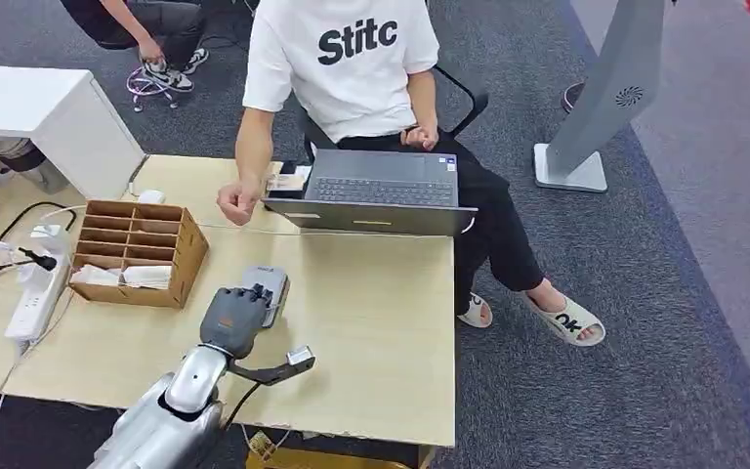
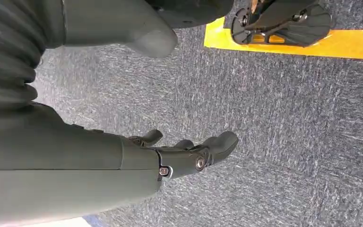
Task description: Pass the card to the sensor for recognition and then transmit it.
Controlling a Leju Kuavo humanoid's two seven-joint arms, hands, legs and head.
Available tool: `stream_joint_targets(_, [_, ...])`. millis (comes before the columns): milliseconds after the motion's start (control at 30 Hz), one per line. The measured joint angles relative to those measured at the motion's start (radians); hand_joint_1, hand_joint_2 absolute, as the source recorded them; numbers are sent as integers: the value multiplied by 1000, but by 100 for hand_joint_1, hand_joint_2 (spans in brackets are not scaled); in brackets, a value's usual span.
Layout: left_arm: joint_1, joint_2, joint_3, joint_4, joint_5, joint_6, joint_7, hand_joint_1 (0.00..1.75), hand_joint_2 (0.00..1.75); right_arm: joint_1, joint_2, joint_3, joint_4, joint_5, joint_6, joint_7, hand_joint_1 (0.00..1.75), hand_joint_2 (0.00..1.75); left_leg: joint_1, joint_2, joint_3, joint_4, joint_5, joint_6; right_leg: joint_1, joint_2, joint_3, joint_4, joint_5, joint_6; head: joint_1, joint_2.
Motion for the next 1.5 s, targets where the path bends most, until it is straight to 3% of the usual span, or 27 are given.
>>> stream_joint_targets(333, [-11,-27,80,59,29,7,-14,175,175,0,0,-10,2,-2,-5,0,0,175,0,0,2,0,0,1,0,-1,2,0,0,0,0,0])
stream_joint_targets(767, [-13,-29,168,53,91,37,-55,175,175,0,0,-23,2,1,-5,-2,0,175,0,0,2,0,1,0,0,-1,2,0,0,0,0,0])
stream_joint_targets(1100, [-30,-10,233,-179,221,38,-119,175,175,0,0,-37,2,0,-11,-21,0,175,0,0,0,0,1,0,0,-1,1,0,0,0,0,0])
stream_joint_targets(1267, [-59,13,246,-288,193,23,-118,175,175,0,0,-38,2,6,-11,-14,0,175,0,0,0,0,1,0,0,-1,1,0,0,0,0,0])
stream_joint_targets(1500, [-86,27,249,-344,169,18,-111,175,175,-1,0,-38,2,10,-8,-10,0,175,0,0,0,0,1,0,0,-1,1,0,0,0,0,0])
